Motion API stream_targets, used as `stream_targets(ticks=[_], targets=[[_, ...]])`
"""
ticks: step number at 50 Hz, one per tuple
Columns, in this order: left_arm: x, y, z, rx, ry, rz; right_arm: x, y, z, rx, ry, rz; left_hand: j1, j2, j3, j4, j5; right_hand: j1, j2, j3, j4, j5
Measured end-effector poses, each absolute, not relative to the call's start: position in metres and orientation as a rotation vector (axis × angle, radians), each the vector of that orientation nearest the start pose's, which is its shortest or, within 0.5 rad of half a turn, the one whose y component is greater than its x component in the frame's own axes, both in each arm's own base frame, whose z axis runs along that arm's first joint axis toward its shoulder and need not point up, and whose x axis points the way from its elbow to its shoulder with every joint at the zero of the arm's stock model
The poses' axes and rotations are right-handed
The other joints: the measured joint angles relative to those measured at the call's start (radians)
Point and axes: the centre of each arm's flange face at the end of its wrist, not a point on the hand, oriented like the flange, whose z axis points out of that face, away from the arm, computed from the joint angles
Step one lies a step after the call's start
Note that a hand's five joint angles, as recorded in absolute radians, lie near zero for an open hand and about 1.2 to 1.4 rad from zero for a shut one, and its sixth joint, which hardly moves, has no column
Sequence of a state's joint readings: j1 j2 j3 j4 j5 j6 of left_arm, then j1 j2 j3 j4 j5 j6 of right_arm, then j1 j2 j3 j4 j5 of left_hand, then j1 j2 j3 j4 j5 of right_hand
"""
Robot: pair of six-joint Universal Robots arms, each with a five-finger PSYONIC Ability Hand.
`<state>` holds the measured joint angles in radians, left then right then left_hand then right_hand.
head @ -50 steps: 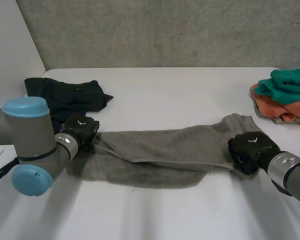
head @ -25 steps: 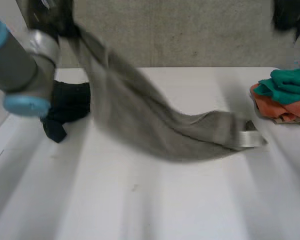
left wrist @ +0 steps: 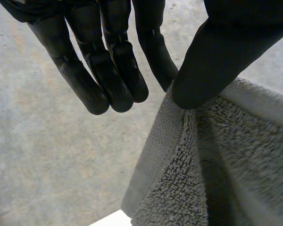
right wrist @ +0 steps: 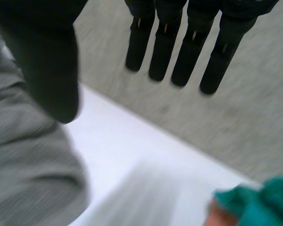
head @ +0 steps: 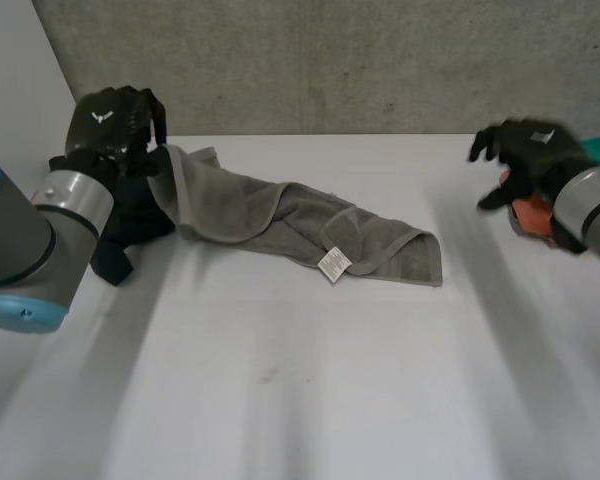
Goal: Fold the laundry.
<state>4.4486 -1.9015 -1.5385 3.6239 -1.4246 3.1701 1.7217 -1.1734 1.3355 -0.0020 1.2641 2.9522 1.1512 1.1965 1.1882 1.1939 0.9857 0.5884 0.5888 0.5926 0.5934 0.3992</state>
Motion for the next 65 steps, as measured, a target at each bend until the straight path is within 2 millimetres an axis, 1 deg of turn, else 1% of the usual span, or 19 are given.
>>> stream_targets(ticks=[5, 16, 26, 30, 31, 33, 35, 37, 42, 46, 47, 48, 51, 54, 56, 59, 60, 61, 65], targets=[[-0.242, -0.322, 0.267, 0.543, 2.117, -2.655, 0.227, -0.344, 0.221, -0.738, 2.235, -1.758, 0.0, 0.001, 0.001, 0.002, 0.0, -0.262, -0.255, -0.263, -0.27, -0.274], [-0.235, -0.273, 0.334, 0.537, 2.045, -2.805, 0.272, -0.34, 0.203, -0.663, 2.355, -1.494, 0.0, 0.001, 0.001, 0.002, 0.0, -0.267, -0.274, -0.291, -0.282, -0.297], [-0.228, -0.236, 0.371, 0.503, 2.04, -2.918, 0.333, -0.339, 0.171, -0.661, 2.292, -1.512, 0.0, 0.001, 0.001, 0.002, 0.0, -0.267, -0.274, -0.291, -0.282, -0.297], [-0.227, -0.227, 0.38, 0.498, 2.032, -2.945, 0.346, -0.342, 0.157, -0.684, 2.282, -1.549, 0.0, 0.001, 0.001, 0.002, 0.0, -0.263, -0.271, -0.283, -0.279, -0.266], [-0.227, -0.22, 0.385, 0.496, 2.025, -2.965, 0.355, -0.345, 0.146, -0.701, 2.276, -1.579, 0.0, 0.001, 0.001, 0.002, 0.0, -0.226, -0.242, -0.248, -0.249, -0.218], [-0.226, -0.214, 0.392, 0.493, 2.01, -2.984, 0.362, -0.349, 0.135, -0.712, 2.276, -1.607, 0.0, 0.001, 0.002, 0.002, 0.0, 0.062, 0.058, 0.049, 0.044, 0.074], [-0.225, -0.21, 0.396, 0.488, 1.997, -2.997, 0.365, -0.352, 0.13, -0.712, 2.274, -1.629, 0.0, 0.001, 0.001, 0.002, 0.0, 0.371, 0.368, 0.352, 0.347, 0.353], [-0.224, -0.207, 0.4, 0.48, 1.984, -3.003, 0.366, -0.356, 0.128, -0.693, 2.275, -1.651, 0.0, 0.001, 0.001, 0.002, 0.0, 0.555, 0.568, 0.552, 0.553, 0.573], [-0.219, -0.209, 0.4, 0.442, 1.975, -2.987, 0.356, -0.36, 0.147, -0.605, 2.282, -1.663, 0.0, 0.001, 0.002, 0.002, 0.0, 0.555, 0.592, 0.595, 0.599, 0.598], [-0.211, -0.222, 0.394, 0.372, 1.992, -2.93, 0.332, -0.362, 0.192, -0.539, 2.249, -1.706, 0.0, 0.001, 0.002, 0.002, 0.0, 0.555, 0.592, 0.595, 0.599, 0.598], [-0.21, -0.223, 0.393, 0.366, 1.995, -2.924, 0.331, -0.362, 0.194, -0.539, 2.246, -1.709, 0.0, 0.001, 0.002, 0.002, 0.0, 0.555, 0.592, 0.595, 0.599, 0.598], [-0.205, -0.232, 0.387, 0.328, 2.02, -2.88, 0.317, -0.361, 0.216, -0.547, 2.221, -1.731, 0.0, 0.001, 0.002, 0.002, 0.0, 0.555, 0.592, 0.595, 0.6, 0.598], [-0.198, -0.248, 0.372, 0.275, 2.085, -2.791, 0.297, -0.355, 0.242, -0.613, 2.193, -1.743, 0.0, 0.001, 0.001, 0.002, 0.0, 0.555, 0.592, 0.595, 0.6, 0.598], [-0.192, -0.262, 0.355, 0.236, 2.166, -2.696, 0.281, -0.345, 0.255, -0.723, 2.198, -1.706, 0.0, 0.001, 0.001, 0.002, 0.0, 0.555, 0.592, 0.595, 0.601, 0.598], [-0.189, -0.271, 0.341, 0.214, 2.235, -2.623, 0.273, -0.335, 0.254, -0.816, 2.222, -1.646, 0.0, 0.001, 0.002, 0.002, 0.0, 0.51, 0.517, 0.525, 0.528, 0.54], [-0.186, -0.278, 0.325, 0.197, 2.315, -2.544, 0.272, -0.324, 0.245, -0.917, 2.256, -1.553, 0.0, 0.001, 0.002, 0.002, 0.0, 0.16, 0.159, 0.165, 0.182, 0.192], [-0.186, -0.279, 0.323, 0.195, 2.325, -2.534, 0.273, -0.322, 0.243, -0.928, 2.26, -1.539, 0.0, 0.001, 0.002, 0.002, 0.0, 0.133, 0.145, 0.153, 0.155, 0.164], [-0.186, -0.281, 0.316, 0.19, 2.363, -2.499, 0.277, -0.317, 0.233, -0.967, 2.274, -1.49, 0.0, 0.001, 0.002, 0.002, 0.0, 0.007, 0.015, 0.018, 0.016, 0.022], [-0.186, -0.28, 0.309, 0.187, 2.407, -2.469, 0.293, -0.314, 0.208, -0.967, 2.291, -1.44, 0.0, 0.001, 0.002, 0.002, 0.0, -0.075, -0.085, -0.088, -0.087, -0.093]])
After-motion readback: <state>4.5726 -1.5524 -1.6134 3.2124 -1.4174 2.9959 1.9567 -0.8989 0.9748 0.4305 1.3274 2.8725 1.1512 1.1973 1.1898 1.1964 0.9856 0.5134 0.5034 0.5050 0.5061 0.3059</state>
